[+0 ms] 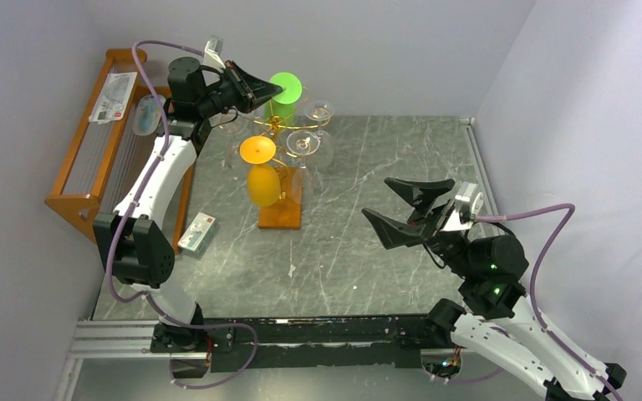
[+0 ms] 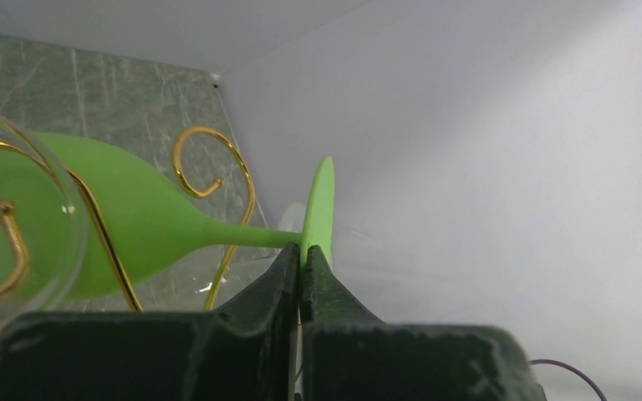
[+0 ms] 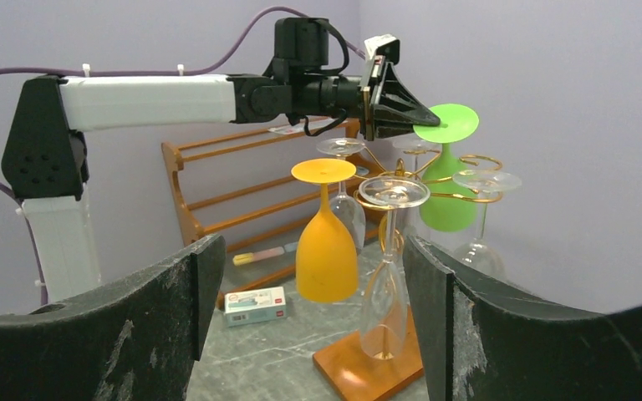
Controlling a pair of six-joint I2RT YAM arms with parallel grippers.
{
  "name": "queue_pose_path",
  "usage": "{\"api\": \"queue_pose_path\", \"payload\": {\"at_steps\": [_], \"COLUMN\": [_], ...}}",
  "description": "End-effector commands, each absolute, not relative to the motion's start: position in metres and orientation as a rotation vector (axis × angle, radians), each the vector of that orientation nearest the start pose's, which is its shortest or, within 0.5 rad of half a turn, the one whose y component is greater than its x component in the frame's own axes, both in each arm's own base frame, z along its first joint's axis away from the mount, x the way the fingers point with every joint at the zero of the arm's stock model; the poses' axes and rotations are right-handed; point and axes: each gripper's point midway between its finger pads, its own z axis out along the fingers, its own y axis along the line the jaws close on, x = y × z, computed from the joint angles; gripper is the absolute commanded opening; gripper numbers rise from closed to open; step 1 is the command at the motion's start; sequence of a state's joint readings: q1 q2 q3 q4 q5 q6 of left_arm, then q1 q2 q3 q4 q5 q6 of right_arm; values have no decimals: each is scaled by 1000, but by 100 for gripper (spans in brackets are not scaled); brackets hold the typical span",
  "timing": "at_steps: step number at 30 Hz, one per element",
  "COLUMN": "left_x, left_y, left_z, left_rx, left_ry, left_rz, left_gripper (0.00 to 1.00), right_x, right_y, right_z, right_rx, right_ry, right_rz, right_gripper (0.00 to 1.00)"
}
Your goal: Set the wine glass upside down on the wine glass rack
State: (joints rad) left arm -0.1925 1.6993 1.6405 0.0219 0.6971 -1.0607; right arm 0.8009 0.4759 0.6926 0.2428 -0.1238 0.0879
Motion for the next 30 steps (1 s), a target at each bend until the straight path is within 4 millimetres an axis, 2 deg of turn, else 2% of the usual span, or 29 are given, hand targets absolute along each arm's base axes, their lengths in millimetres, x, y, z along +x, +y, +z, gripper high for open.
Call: {"api": "queue_pose_path", "payload": {"at_steps": [1, 5, 10, 20, 30], "left_x": [425, 419, 422, 423, 440], "left_y": [-240, -248, -257, -283, -287], "left_z": [413, 416, 414, 421, 420], "left_rx": [-113, -92, -89, -56, -126], "left_ry": [1793, 1796, 1807, 1800, 1804], "left_rz": [-1536, -1529, -1531, -1631, -1631], "left_gripper": [5, 5, 5, 5, 5], "right_x": [158, 158, 158, 157, 158], "right_y": [198, 199, 199, 194, 193], "right_z": [420, 420, 419, 421, 421], "right_rx": [-495, -493, -494, -482, -484], "right_ry": [1025, 1023, 1027, 1022, 1020], "right_rz": [866, 870, 869, 853, 842], "right_gripper": [81, 81, 81, 81, 81]}}
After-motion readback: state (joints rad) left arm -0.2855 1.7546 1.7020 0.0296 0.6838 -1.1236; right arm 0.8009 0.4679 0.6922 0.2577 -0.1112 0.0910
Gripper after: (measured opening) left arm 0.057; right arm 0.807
